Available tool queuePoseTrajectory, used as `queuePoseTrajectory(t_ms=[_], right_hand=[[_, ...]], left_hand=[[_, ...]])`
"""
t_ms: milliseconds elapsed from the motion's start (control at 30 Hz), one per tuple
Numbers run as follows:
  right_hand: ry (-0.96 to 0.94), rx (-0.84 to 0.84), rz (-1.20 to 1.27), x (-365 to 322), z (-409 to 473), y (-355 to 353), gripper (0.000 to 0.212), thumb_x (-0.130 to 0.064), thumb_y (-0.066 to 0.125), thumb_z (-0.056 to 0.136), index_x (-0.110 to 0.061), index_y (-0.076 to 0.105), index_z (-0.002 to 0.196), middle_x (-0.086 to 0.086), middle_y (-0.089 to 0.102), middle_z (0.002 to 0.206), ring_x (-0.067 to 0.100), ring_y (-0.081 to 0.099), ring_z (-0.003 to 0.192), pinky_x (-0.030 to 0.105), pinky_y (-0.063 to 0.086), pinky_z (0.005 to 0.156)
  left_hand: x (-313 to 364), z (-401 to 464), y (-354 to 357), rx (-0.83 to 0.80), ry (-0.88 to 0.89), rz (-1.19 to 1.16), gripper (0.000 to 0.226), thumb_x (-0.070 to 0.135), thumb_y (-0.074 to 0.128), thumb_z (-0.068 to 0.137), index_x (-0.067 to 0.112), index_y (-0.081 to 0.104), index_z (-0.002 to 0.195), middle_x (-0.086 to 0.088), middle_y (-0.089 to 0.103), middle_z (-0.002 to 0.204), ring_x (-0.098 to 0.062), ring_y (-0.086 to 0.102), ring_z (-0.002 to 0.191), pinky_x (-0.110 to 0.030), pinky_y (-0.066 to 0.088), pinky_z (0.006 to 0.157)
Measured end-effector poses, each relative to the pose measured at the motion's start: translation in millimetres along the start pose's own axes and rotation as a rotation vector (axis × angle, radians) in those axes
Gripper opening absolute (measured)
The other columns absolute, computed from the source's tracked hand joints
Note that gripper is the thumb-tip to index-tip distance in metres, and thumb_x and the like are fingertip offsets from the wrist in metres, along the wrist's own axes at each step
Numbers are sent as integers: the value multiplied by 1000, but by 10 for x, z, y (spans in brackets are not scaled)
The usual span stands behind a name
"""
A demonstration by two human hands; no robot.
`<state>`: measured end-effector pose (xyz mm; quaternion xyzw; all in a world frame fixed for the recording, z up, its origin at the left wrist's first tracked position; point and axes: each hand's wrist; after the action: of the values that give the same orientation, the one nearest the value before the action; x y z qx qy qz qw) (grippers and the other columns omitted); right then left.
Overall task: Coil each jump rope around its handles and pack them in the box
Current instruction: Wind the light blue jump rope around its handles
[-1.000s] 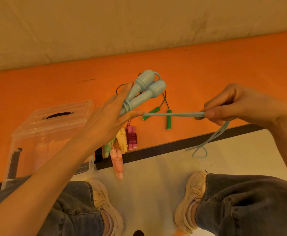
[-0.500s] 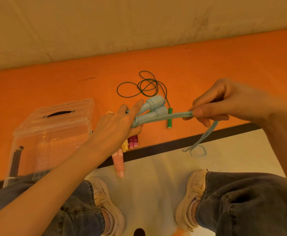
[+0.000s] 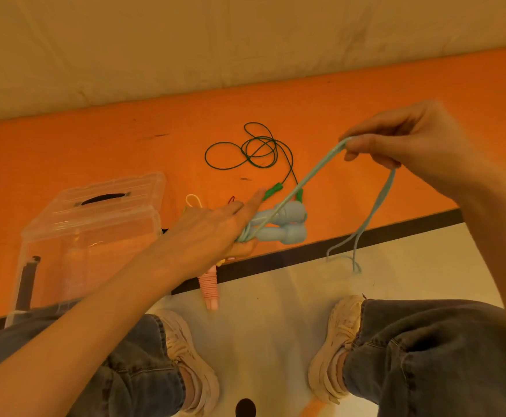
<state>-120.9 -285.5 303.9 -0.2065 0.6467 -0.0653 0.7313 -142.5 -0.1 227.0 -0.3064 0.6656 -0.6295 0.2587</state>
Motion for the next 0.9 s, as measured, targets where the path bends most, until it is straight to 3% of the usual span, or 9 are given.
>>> queuePoseTrajectory(t_ms=[100, 233, 300, 433, 500, 633, 767, 900], right_hand=[[8, 79, 17, 47, 80, 73, 13, -10, 70, 83, -8, 73, 96, 8, 73, 76, 14, 38, 48, 20, 33, 46], [33, 106, 0, 93, 161, 158, 12, -9, 71, 83, -5, 73, 94, 8, 73, 76, 13, 39, 47, 20, 34, 46], [57, 100, 0, 116, 194, 193, 12, -11, 72, 82, -5, 73, 93, 8, 74, 75, 14, 39, 48, 21, 34, 46], [107, 72, -13, 153, 245, 286, 13, -12, 74, 81, -4, 74, 91, 7, 74, 74, 9, 40, 46, 18, 34, 45], [127, 41, -29, 164, 266, 339, 12, -10, 74, 80, -4, 74, 91, 2, 73, 69, 4, 43, 43, 16, 34, 45], [143, -17, -54, 155, 277, 426, 15, 1, 70, 82, 0, 71, 96, -9, 69, 58, -4, 53, 41, 6, 37, 46], [168, -18, -96, 164, 281, 417, 10, -4, 71, 82, -3, 73, 92, -1, 70, 67, -3, 50, 42, 9, 34, 45], [206, -11, -129, 207, 292, 386, 5, -12, 73, 82, -17, 74, 82, -5, 72, 65, 7, 43, 47, 17, 35, 45]], left_hand=[[121, 13, -23, -99, 10, -80, 88, 66, 21, 88, 18, -23, 148, 0, 54, 124, -20, 59, 79, -39, 52, 71], [282, -20, 47, 31, 68, -132, 92, 65, 17, 81, 14, -28, 143, 5, 59, 92, -10, 45, 55, -28, 42, 47], [381, -25, 51, 128, 111, -164, 95, 60, 29, 85, 10, -21, 147, 8, 57, 83, -7, 40, 50, -23, 35, 41], [462, -75, 15, 8, 173, -317, 98, 56, 43, 89, 28, -35, 141, 7, 57, 99, -5, 45, 56, -33, 52, 59], [515, -80, -14, 14, 237, -301, 90, 57, 38, 88, 33, -27, 145, 5, 56, 105, -5, 47, 59, -33, 52, 58], [548, -71, 8, 172, 308, -245, 78, 59, 34, 84, 18, 17, 148, 2, 62, 99, -9, 56, 58, -23, 42, 40], [505, -95, -80, 48, 210, -330, 70, 58, 45, 88, 26, 27, 147, 4, 55, 122, -1, 40, 63, -32, 53, 58], [489, -85, -70, 188, 229, -287, 52, 54, 39, 84, 22, 44, 125, 3, 58, 103, -7, 56, 66, -32, 51, 43]])
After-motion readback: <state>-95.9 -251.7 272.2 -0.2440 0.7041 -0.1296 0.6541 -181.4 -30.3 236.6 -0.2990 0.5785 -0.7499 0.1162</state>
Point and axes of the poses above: each hand's wrist, its own z-axis towards the middle knuckle, its own y-axis out of the palm, x = y × z
